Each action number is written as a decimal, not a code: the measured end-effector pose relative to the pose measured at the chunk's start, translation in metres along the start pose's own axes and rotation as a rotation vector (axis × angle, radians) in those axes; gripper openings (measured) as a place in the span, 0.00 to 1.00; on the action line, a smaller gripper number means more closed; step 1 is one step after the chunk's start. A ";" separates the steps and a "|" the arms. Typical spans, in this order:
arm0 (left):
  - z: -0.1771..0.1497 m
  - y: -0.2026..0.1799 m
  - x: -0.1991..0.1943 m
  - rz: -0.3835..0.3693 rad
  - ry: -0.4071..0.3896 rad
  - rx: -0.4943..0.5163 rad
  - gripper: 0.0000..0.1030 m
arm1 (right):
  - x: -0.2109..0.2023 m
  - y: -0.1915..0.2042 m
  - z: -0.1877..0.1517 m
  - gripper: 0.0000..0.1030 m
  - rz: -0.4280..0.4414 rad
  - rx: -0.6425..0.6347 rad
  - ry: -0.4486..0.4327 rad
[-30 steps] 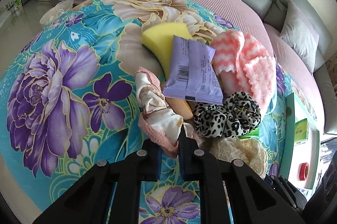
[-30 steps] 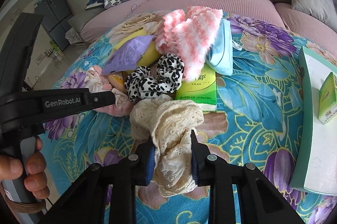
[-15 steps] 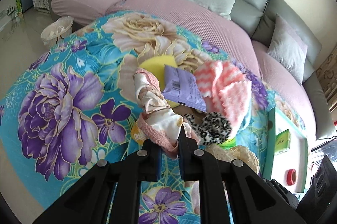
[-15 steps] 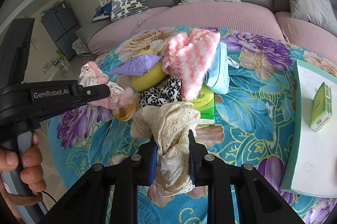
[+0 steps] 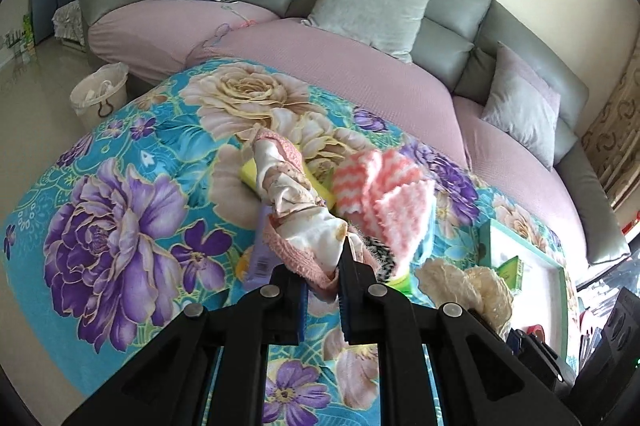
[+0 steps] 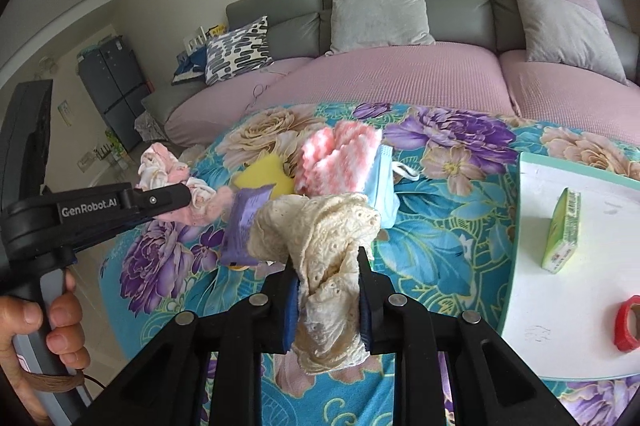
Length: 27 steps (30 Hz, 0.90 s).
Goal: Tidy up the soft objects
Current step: 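Carry the pink-white cloth and cream lace cloth over the white tray with both tools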
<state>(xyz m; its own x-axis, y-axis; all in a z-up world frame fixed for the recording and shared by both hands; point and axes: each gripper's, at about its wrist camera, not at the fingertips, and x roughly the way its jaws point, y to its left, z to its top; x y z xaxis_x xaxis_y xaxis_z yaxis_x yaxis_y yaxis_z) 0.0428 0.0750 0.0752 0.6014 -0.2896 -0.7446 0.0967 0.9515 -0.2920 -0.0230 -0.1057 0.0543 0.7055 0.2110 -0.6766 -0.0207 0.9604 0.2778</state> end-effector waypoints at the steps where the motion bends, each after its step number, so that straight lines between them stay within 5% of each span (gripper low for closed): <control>1: 0.000 -0.004 0.001 -0.006 0.003 0.010 0.12 | -0.002 -0.002 0.001 0.24 -0.003 0.002 -0.004; 12: -0.006 -0.069 0.001 -0.074 0.016 0.145 0.12 | -0.032 -0.055 0.010 0.24 -0.122 0.098 -0.070; 27: -0.046 -0.197 0.028 -0.232 0.139 0.417 0.12 | -0.097 -0.184 -0.004 0.25 -0.430 0.350 -0.128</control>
<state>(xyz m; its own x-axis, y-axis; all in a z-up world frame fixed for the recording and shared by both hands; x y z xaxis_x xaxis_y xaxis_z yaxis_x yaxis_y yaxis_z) 0.0042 -0.1253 0.0839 0.4179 -0.4832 -0.7693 0.5416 0.8124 -0.2160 -0.0902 -0.3021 0.0658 0.6790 -0.2308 -0.6969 0.5085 0.8325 0.2198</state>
